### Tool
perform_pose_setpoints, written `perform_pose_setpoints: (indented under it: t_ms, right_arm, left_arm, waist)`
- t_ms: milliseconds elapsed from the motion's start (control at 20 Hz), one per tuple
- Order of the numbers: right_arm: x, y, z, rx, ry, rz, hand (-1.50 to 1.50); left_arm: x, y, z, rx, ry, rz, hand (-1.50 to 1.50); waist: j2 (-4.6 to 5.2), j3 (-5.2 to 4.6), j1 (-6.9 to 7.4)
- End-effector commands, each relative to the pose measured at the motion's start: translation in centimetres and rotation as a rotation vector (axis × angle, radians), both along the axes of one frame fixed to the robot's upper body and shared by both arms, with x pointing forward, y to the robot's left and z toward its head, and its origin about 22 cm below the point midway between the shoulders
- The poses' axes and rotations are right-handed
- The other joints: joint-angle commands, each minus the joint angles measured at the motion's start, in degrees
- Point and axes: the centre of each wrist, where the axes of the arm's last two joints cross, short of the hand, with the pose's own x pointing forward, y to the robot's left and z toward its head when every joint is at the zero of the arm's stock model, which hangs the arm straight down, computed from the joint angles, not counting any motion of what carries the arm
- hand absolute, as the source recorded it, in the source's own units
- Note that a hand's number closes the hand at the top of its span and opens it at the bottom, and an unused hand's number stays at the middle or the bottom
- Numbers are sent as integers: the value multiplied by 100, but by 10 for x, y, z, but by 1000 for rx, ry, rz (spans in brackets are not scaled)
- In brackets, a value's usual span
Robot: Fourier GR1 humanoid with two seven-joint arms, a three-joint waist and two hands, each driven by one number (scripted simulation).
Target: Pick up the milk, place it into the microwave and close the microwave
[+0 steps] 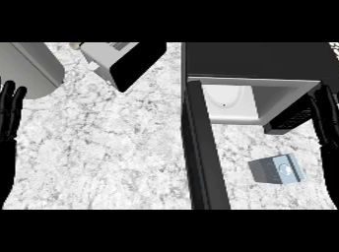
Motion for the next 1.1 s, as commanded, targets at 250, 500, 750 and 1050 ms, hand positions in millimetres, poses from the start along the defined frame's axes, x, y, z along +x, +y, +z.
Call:
perform_pose_setpoints:
  t_ms: [250, 500, 750, 1050]
  right_arm:
    - [-65, -35, 11, 3, -137, 88, -150]
    - [-86, -50, -8, 51, 36, 151, -150]
    - [-98, -60, -19, 43, 52, 133, -150]
    - [-97, -76, -64, 64, 111, 106, -150]
  left_arm:
    - [-19, -41, -19, -109, 91, 4, -150]
    - [-55, -60, -36, -378, 189, 11, -150]
    - [-94, -78, -58, -377, 181, -5, -150]
    - [-122, -73, -66, -370, 188, -34, -150]
  waist:
    - [-27, 147, -260]
    - [-32, 143, -201]
    - [-25, 137, -122]
    - [-21, 140, -85]
